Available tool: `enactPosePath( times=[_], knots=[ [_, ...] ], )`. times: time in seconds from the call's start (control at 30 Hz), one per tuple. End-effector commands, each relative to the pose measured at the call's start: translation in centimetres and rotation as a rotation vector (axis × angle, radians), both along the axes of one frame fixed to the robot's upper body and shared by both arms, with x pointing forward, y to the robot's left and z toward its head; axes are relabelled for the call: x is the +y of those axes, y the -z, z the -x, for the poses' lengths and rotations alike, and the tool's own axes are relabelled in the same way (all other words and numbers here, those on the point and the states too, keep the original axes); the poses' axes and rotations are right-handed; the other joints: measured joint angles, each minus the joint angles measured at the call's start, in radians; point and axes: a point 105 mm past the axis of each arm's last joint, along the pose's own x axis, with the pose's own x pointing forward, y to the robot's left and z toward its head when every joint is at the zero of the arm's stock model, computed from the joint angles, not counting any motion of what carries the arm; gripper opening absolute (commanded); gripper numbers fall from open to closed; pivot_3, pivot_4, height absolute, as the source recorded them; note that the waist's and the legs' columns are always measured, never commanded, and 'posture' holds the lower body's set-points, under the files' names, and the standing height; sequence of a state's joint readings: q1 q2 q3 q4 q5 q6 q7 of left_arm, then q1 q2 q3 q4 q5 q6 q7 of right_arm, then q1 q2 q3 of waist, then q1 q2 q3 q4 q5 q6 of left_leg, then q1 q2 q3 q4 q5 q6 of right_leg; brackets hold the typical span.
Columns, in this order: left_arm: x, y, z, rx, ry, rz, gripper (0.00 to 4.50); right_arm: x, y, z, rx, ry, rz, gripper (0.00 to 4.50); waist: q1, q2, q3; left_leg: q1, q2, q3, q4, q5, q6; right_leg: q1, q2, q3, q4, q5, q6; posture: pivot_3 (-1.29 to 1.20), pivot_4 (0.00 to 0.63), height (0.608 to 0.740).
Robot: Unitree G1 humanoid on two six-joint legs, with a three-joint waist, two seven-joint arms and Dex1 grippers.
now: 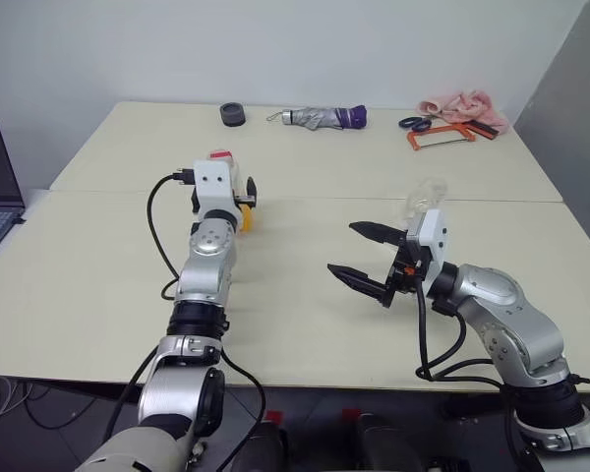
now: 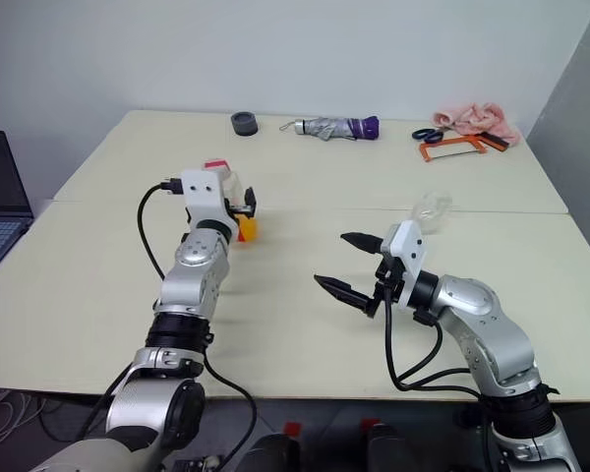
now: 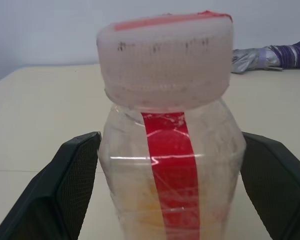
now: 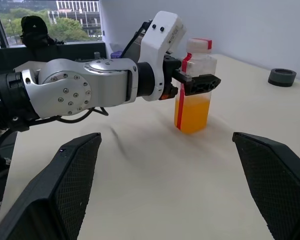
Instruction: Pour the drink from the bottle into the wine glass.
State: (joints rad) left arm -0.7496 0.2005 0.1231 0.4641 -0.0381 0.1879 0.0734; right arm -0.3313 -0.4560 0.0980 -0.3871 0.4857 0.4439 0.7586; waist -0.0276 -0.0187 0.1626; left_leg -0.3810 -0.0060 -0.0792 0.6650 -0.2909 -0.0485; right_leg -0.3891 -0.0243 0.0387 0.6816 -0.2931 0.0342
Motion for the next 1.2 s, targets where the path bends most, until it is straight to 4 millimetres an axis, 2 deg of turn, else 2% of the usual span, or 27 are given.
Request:
enactPosePath(
  times=[0.03,0.17,0.23,0.5,0.67,0.87,1.03,1.2],
  knots=[
    [0.1,-2.4,-0.3,-0.073,0.000,-0.027,3.52,0.1,-1.2,0.3,-0.058,-0.014,-0.014,4.50,0.000,0.000,0.000,0.000,0.000,0.000,0.000,0.000,0.000,0.000,0.000,0.000,0.000,0.000,0.000,0.00,0.150,0.740],
    [0.0,-2.4,-0.3,-0.076,0.007,-0.030,2.21,0.1,-1.2,0.3,-0.058,-0.015,-0.012,4.50,0.000,0.000,0.000,0.000,0.000,0.000,0.000,0.000,0.000,0.000,0.000,0.000,0.000,0.000,0.000,0.00,0.150,0.740],
    [-0.1,-2.4,-0.3,-0.078,0.010,-0.030,1.88,0.1,-1.2,0.3,-0.058,-0.014,-0.011,4.50,0.000,0.000,0.000,0.000,0.000,0.000,0.000,0.000,0.000,0.000,0.000,0.000,0.000,0.000,0.000,0.00,0.150,0.740],
    [-0.4,-2.5,0.0,-0.092,0.032,-0.014,1.85,0.1,-1.2,0.3,-0.058,-0.016,-0.010,4.50,0.000,0.000,0.000,0.000,0.000,0.000,0.000,0.000,0.000,0.000,0.000,0.000,0.000,0.000,0.000,0.00,0.150,0.740],
    [-1.6,-2.7,0.3,-0.115,0.115,0.020,1.85,0.1,-1.3,0.3,-0.066,-0.012,-0.009,4.50,0.000,0.000,0.000,-0.001,0.000,0.000,0.000,0.000,0.000,0.000,0.000,0.000,0.000,0.000,0.000,0.00,0.150,0.740],
    [-5.9,-3.0,2.2,-0.121,0.488,0.001,1.85,-0.6,-2.1,0.5,-0.086,0.017,-0.010,4.50,0.000,0.000,0.000,-0.001,0.000,0.000,0.000,0.000,0.000,0.000,-0.001,0.000,0.000,0.000,0.000,0.00,0.150,0.740],
    [-9.9,-2.7,6.1,-0.098,0.904,-0.120,1.84,-1.0,-3.2,1.1,-0.104,0.061,-0.024,4.50,-0.002,0.000,0.000,-0.001,0.000,0.000,0.000,0.000,0.000,-0.001,0.000,0.000,0.000,0.000,0.000,0.00,0.150,0.740],
    [-12.7,-2.5,9.3,-0.075,1.232,-0.239,1.84,-0.3,-4.4,0.6,-0.091,0.143,-0.038,4.50,-0.003,0.000,0.000,-0.001,0.001,0.000,0.000,0.000,0.000,0.000,0.000,0.001,0.000,0.000,0.000,0.00,0.150,0.740]
  ],
)
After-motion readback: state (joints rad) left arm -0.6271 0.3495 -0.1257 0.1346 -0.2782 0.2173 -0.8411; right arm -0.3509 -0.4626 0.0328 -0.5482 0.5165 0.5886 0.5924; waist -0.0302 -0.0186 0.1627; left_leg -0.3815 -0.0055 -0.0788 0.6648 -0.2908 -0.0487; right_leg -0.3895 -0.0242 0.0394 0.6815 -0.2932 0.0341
